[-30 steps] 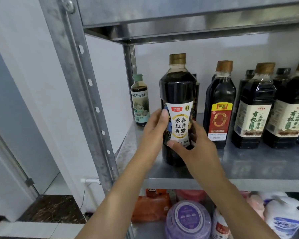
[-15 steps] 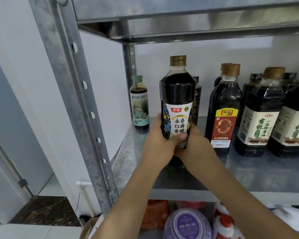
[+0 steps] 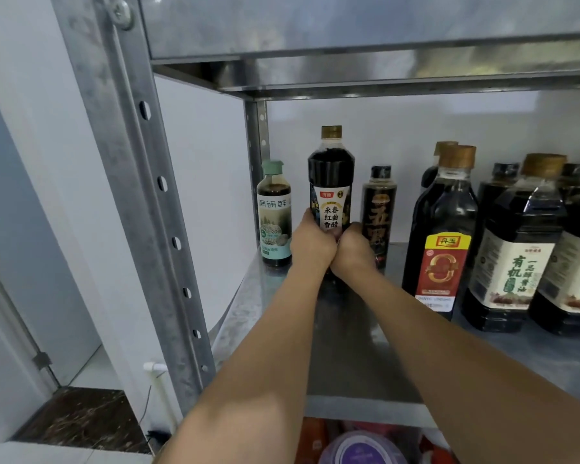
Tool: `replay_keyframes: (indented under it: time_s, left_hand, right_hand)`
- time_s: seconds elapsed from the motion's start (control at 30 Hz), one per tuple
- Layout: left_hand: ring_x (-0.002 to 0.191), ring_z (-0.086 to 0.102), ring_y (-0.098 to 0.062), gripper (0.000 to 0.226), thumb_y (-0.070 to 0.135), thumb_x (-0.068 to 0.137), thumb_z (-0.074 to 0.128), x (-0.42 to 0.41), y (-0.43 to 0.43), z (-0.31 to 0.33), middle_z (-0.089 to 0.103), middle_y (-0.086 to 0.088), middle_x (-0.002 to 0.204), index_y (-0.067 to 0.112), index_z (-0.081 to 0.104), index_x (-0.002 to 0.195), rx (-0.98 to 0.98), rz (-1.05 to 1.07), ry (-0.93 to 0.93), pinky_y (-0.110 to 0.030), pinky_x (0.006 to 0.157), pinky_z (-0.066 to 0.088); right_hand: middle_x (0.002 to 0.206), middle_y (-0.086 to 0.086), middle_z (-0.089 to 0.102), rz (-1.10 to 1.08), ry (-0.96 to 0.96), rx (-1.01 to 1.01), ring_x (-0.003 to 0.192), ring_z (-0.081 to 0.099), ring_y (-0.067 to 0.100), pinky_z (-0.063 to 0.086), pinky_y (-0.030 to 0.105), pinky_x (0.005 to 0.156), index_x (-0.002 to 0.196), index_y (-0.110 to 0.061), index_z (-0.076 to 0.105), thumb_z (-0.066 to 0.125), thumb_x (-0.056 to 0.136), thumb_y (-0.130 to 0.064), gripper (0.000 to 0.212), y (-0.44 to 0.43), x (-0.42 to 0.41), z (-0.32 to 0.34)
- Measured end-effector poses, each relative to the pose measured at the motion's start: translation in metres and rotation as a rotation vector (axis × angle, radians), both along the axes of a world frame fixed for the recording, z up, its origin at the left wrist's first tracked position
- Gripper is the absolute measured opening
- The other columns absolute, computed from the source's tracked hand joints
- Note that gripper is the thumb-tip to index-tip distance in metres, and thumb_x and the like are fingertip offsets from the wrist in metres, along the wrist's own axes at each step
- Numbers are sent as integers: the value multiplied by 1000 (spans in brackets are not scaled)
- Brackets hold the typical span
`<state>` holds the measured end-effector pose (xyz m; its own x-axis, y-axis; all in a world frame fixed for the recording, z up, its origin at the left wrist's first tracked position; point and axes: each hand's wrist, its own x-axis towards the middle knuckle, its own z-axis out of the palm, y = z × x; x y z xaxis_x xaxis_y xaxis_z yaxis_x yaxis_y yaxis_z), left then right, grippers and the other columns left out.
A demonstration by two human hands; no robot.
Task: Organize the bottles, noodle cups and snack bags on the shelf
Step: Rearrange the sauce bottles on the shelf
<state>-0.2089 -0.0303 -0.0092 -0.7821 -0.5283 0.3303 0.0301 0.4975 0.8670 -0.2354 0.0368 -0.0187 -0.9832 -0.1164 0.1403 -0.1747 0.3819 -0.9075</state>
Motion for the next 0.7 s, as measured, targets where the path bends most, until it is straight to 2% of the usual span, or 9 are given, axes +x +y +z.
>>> replay_keyframes:
  time_s: [0.1,0.17,0.23,0.37,0.5,0.63,0.7]
  left_hand:
    - [115,62,-32,40,20,90,70,-13,-7,-2,68,-11,123,10,55,125,20,1,10,-27,85,42]
    - [116,62,-31,39,20,91,69,-19,-10,-2,68,-11,124,10,55,126,28,6,5,-25,84,40]
    - [117,62,-30,40,20,91,69,-26,-13,-3,67,-10,125,11,54,127,29,10,-4,-25,85,39]
    - [118,61,-29,43,18,92,67,-35,-17,-2,66,-10,128,13,52,132,51,12,-19,-24,86,39]
    - [117,62,-29,43,19,93,67,-41,-20,-4,66,-10,127,13,51,132,40,17,-25,-24,86,39]
    - [118,61,-29,46,20,94,66,-41,-19,-3,65,-10,129,13,49,136,23,12,-50,-25,86,39]
    - [121,60,-30,50,20,95,65,-39,-18,-1,64,-10,131,13,46,140,25,4,-75,-26,88,39]
  right_hand:
    - [114,14,63,-13,-48,-118,106,61,29,48,37,86,115,-4,48,31,105,-24,28,-9,-11,-1]
    - [112,10,62,-15,-30,-95,103,59,27,45,33,81,115,-6,47,35,105,-24,24,-13,-17,-2]
    - [113,14,63,-8,-59,-121,96,58,26,41,32,76,108,-9,46,29,106,-25,23,-16,-22,-2]
    - [109,13,63,1,-18,-29,91,58,28,45,36,73,105,-10,41,30,106,-27,20,-21,-33,-3]
    - [111,15,63,-5,21,21,101,62,33,54,44,83,111,-8,43,35,105,-27,22,-24,-37,-6]
    - [110,14,65,6,-6,-33,100,63,32,55,47,87,109,-10,44,33,104,-28,22,-24,-35,-7]
    - [111,13,65,17,-35,-46,98,63,30,54,44,85,107,-11,42,32,105,-27,20,-24,-34,-4]
